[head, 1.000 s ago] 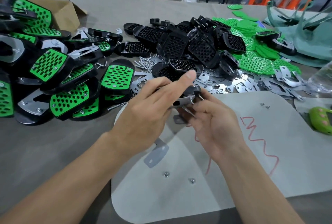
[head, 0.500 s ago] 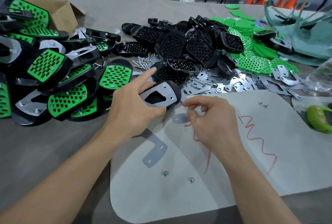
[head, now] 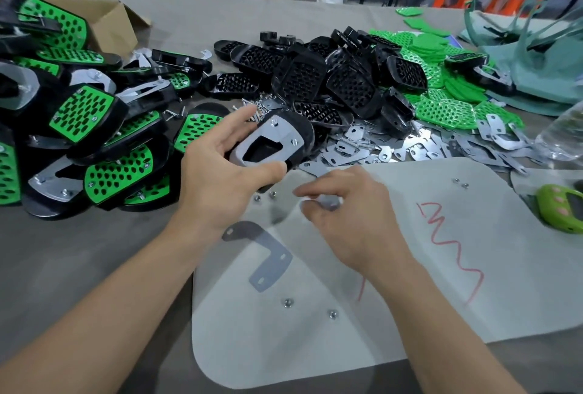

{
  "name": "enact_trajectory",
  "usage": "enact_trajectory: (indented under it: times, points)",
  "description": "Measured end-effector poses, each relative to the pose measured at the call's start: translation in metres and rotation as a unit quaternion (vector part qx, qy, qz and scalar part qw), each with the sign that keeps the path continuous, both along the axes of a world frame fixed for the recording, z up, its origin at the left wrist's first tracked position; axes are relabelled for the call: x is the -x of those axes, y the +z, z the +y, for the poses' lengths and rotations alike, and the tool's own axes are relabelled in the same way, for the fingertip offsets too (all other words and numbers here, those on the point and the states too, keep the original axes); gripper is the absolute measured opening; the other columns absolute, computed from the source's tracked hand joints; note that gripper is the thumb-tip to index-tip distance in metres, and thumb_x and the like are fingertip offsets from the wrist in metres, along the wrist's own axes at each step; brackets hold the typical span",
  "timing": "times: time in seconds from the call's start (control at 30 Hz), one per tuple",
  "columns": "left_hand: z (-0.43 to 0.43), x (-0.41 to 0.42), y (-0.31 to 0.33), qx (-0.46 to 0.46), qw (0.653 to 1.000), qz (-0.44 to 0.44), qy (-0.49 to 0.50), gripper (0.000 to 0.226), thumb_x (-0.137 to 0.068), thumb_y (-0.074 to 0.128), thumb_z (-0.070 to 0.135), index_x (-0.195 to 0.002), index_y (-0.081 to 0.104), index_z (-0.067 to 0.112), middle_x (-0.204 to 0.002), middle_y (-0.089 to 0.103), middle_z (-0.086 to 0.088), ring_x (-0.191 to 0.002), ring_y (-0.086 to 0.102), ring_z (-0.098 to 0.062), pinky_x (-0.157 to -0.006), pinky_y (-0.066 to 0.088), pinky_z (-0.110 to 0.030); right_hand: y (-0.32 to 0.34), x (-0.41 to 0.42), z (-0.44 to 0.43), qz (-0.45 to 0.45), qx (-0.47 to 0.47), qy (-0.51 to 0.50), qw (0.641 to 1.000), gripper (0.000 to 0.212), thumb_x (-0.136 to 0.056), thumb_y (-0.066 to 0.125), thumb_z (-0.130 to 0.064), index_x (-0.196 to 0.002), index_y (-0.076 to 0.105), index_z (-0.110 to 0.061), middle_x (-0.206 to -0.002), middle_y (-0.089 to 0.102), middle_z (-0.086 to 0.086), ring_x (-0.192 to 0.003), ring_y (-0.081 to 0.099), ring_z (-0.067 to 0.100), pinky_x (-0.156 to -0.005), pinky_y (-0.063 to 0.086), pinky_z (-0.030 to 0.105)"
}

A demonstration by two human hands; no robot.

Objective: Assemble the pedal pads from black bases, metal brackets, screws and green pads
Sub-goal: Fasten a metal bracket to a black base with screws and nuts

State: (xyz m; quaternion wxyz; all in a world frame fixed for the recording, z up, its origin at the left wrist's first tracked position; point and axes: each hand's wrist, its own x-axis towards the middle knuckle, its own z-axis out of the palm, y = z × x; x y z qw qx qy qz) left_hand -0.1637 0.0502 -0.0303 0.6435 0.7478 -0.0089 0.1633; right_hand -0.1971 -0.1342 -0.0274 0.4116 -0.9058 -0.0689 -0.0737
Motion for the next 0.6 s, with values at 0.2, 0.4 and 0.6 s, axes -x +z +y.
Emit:
enact_trajectory:
  times: [0.2,0.4,0.6]
  points:
    - [0.004,0.002,0.001,0.047,0.998,-0.031,0.017,0.088,-0.053,0.089,0.018,-0.136,0.063,0.022,-0.126,0.071,0.013,-0.122,0.063,-0.005,-0.104,0.053,-0.038,0.0,-0.02,0.03,-0.047,0.128,0.11,0.984,0.022,-0.081,0.071,-0.011,-0.097,0.08,-0.022,-0.083,0.067,-0.001,-0.083,0.041,0.013,-0.072,0.034,0.029]
    - [0.007,0.001,0.0,0.044,0.999,-0.025,-0.008,0.085,-0.054,0.089,0.015,-0.136,0.065,0.02,-0.125,0.072,0.015,-0.122,0.064,-0.004,-0.103,0.053,-0.031,-0.007,-0.017,0.022,-0.038,0.086,0.065,0.993,0.015,-0.079,0.072,-0.011,-0.081,0.078,-0.025,-0.077,0.067,-0.007,-0.079,0.056,0.013,-0.071,0.043,0.027]
    - [-0.002,0.01,-0.003,-0.07,0.994,0.021,-0.082,0.073,-0.052,0.087,0.027,-0.122,0.072,0.035,-0.116,0.072,0.023,-0.11,0.067,0.002,-0.097,0.055,-0.028,-0.002,-0.031,-0.035,0.01,0.049,-0.115,0.992,0.017,-0.083,0.075,-0.014,-0.072,0.075,-0.027,-0.062,0.062,-0.019,-0.062,0.057,0.003,-0.059,0.038,0.01]
